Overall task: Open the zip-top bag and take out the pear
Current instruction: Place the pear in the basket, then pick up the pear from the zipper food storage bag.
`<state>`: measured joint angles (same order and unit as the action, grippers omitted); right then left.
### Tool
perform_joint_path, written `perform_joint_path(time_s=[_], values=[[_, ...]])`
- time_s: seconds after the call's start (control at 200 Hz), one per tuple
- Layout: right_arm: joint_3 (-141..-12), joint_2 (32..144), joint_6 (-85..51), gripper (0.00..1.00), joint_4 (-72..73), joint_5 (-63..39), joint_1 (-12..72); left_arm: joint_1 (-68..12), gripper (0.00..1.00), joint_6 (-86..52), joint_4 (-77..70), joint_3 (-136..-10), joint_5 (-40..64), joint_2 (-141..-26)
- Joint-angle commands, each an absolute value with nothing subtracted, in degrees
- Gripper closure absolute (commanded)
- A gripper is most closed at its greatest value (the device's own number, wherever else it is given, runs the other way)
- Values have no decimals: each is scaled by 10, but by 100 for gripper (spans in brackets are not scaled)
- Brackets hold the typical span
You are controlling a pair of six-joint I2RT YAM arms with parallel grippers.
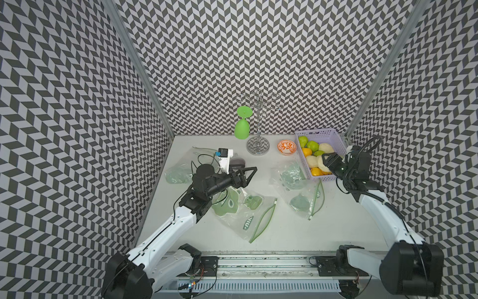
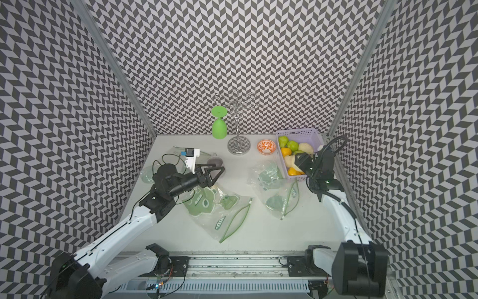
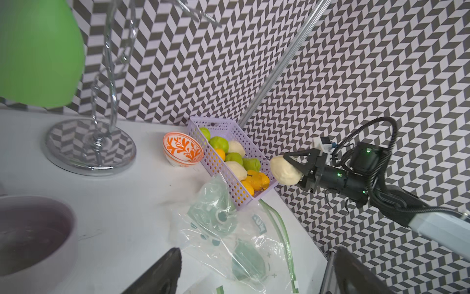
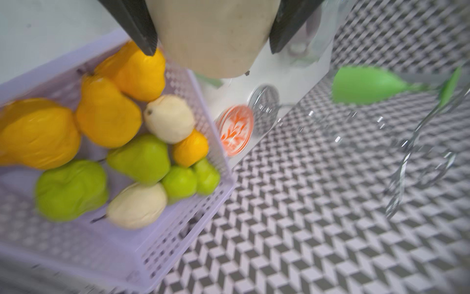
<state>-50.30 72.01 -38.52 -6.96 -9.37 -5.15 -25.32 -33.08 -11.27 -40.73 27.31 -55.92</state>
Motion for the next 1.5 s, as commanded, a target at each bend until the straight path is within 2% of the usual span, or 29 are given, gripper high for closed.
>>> perform_joint_path(time_s=[0.0,0.23,0.391,0.546,0.696,0.776,0.821,0.881,0.951,1.032,1.142,1.207,1.262,1.372,1.497], values=[[-545,782,-378,58,21,8,-72,-211,2,-319,-51,-360,297,-512],[-644,941,-359,56,10,77,-81,-106,0,-328,-50,-288,343,-485],[-685,1009,-323,28,-22,64,-87,-52,0,-328,-53,-266,334,-486],[-650,967,-332,11,5,51,-97,-22,0,-341,-80,-258,338,-494],[-605,885,-335,9,29,43,-97,-22,0,-342,-91,-277,351,-517],[-588,838,-326,10,22,-8,-97,-23,0,-337,-88,-291,357,-526],[-571,809,-328,13,14,-62,-97,-23,0,-336,-90,-297,358,-535],[-516,764,-340,24,49,-163,-91,-23,0,-332,-91,-307,360,-554],[-452,705,-360,46,56,-232,-65,-27,6,-330,-104,-314,369,-583],[-393,652,-364,64,42,-280,-4,-40,22,-320,-108,-325,362,-614],[-315,583,-388,75,28,-279,111,-54,49,-305,-109,-344,357,-662],[-259,545,-429,84,67,-282,178,-59,60,-311,-121,-347,363,-691],[-218,522,-467,91,103,-266,237,-65,60,-311,-125,-347,354,-707],[-188,515,-505,95,130,-216,349,-72,60,-311,-127,-341,336,-728],[-183,572,-535,97,181,-184,451,-74,58,-309,-122,-323,314,-716]])
